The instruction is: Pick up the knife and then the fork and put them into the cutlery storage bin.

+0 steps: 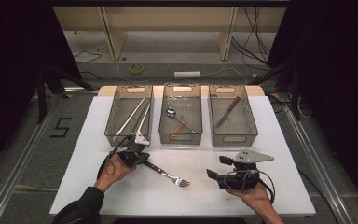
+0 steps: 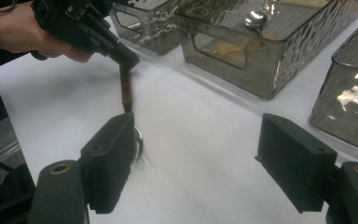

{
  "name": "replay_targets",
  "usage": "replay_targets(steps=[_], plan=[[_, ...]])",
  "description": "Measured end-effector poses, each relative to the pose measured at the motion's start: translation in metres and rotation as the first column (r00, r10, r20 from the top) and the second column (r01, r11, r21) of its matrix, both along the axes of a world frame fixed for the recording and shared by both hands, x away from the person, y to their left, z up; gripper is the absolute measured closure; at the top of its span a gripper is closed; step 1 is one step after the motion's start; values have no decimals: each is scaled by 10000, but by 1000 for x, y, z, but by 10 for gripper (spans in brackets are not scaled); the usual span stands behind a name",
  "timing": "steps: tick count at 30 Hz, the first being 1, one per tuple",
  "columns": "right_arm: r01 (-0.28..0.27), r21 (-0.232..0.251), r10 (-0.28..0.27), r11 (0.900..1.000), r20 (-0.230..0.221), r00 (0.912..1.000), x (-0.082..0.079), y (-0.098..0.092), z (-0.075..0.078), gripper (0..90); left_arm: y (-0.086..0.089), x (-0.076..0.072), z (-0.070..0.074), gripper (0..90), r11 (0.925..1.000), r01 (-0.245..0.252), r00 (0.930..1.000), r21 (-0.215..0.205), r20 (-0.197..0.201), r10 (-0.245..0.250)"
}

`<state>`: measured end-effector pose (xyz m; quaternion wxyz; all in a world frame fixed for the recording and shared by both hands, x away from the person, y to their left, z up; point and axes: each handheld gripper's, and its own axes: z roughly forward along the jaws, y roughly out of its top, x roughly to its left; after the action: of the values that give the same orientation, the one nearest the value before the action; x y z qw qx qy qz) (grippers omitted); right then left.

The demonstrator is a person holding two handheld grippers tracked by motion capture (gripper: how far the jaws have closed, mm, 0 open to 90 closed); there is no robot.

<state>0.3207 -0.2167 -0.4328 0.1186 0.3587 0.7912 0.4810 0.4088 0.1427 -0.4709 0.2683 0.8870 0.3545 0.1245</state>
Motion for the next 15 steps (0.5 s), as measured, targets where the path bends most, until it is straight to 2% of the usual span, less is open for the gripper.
replay_targets(steps=[6, 9, 15], plan=[[-62, -69, 63, 10000, 16, 10000, -1, 0, 0, 286, 0, -3, 0, 889, 9998, 9, 9998, 190, -210, -5], [-74, -57, 74, 10000, 64, 10000, -1, 0, 1, 287, 1, -7, 1, 890, 9991, 97, 9993, 423, -369, -81], [-68, -33, 68, 10000, 73, 10000, -2, -1, 2, 287, 6, -22, 5, 889, 9959, 385, 9970, 823, -706, -327]])
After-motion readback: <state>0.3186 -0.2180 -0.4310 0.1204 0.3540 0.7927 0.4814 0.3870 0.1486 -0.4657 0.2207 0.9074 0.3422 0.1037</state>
